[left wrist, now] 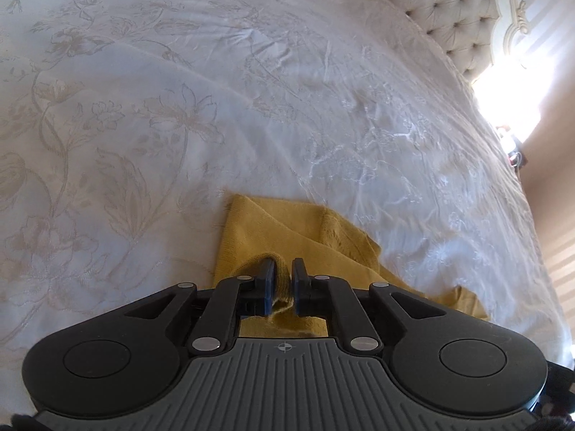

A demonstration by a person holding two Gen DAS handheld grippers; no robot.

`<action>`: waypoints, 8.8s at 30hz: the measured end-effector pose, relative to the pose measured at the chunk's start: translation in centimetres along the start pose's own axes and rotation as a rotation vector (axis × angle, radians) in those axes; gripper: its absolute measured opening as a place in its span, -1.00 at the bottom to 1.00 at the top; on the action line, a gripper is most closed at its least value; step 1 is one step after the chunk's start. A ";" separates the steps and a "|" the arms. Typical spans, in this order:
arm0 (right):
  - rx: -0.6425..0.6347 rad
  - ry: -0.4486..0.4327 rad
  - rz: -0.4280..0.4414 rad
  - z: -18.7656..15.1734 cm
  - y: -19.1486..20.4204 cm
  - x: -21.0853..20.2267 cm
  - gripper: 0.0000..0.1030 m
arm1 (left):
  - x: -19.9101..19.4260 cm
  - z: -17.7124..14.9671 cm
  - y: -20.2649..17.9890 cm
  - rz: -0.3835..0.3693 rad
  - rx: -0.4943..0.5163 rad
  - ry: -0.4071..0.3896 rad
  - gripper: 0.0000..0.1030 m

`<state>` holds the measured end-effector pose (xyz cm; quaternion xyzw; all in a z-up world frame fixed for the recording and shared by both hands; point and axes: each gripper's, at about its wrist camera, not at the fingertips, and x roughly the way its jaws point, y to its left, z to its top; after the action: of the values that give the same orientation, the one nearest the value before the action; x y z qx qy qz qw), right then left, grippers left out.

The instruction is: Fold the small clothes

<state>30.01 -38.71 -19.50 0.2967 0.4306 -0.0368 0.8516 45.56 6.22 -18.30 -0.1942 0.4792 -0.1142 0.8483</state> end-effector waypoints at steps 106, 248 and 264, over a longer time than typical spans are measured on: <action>-0.028 0.098 -0.076 -13.5 -0.2 -11.1 0.99 | -1.1 -20.1 -9.0 0.103 0.565 0.234 0.99; -0.478 0.425 0.208 -12.4 29.9 7.6 -0.47 | -11.0 -5.3 8.2 0.250 0.205 0.177 0.76; -0.353 0.177 0.276 -9.2 24.6 -0.6 0.02 | -10.6 -3.5 5.8 0.210 0.272 0.159 0.76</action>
<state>30.91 -13.67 -11.61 0.2014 0.4587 0.1818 0.8462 37.11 14.66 -14.28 -0.0172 0.5425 -0.1039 0.8334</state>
